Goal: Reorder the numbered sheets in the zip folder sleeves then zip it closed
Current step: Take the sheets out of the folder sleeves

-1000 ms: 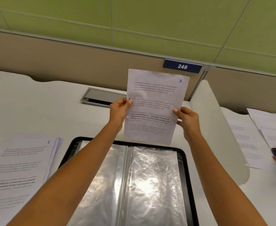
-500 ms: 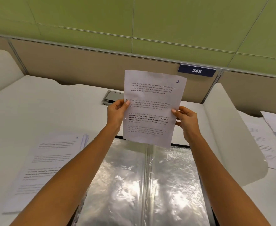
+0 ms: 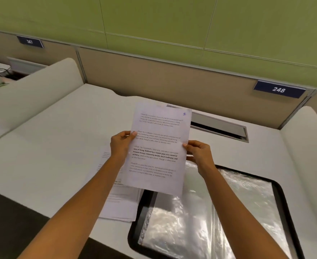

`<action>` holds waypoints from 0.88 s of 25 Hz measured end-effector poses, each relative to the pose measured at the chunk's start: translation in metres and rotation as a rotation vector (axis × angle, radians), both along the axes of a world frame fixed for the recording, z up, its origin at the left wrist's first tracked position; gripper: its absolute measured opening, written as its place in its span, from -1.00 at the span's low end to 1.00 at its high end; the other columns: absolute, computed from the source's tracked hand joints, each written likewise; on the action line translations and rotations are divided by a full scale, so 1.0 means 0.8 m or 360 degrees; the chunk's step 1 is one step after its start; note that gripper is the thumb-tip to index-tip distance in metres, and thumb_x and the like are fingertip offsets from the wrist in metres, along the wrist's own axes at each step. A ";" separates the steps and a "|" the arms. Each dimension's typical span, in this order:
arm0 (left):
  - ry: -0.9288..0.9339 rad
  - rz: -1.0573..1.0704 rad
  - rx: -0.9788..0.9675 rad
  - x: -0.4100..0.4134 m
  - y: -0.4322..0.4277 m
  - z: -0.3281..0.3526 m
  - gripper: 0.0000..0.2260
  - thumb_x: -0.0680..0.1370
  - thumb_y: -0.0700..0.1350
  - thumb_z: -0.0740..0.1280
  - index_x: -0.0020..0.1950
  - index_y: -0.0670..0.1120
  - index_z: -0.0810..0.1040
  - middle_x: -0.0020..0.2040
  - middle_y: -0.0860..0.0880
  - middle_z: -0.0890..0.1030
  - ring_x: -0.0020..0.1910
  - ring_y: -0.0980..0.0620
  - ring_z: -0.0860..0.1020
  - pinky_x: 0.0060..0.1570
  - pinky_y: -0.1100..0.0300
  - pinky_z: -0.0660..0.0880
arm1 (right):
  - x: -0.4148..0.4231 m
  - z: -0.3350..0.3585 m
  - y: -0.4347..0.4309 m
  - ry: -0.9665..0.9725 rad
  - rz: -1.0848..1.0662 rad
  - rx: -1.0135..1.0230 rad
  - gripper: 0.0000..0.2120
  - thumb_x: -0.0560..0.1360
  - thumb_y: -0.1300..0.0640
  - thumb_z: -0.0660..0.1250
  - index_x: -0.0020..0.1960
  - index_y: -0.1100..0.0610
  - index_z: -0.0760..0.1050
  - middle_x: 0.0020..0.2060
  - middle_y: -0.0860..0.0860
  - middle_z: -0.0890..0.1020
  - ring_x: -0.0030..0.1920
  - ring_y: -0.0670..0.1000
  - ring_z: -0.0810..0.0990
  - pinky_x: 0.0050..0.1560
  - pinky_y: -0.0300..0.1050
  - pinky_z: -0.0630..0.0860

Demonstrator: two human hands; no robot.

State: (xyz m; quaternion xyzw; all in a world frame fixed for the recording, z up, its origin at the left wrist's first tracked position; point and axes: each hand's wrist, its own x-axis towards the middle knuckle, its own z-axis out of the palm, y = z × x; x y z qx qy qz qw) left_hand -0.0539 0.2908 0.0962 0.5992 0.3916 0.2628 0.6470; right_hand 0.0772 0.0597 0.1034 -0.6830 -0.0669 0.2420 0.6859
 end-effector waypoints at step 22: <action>0.0935 -0.0057 0.0236 -0.149 0.129 -0.103 -0.62 0.47 -0.03 0.47 0.23 -0.14 0.56 0.14 -0.13 0.63 0.06 -0.13 0.60 0.11 -0.03 0.54 | -0.141 -0.120 0.161 0.0082 0.0228 -0.0743 -0.77 0.51 0.32 0.38 0.15 0.32 0.54 0.02 0.20 0.65 -0.13 0.14 0.69 -0.25 -0.08 0.66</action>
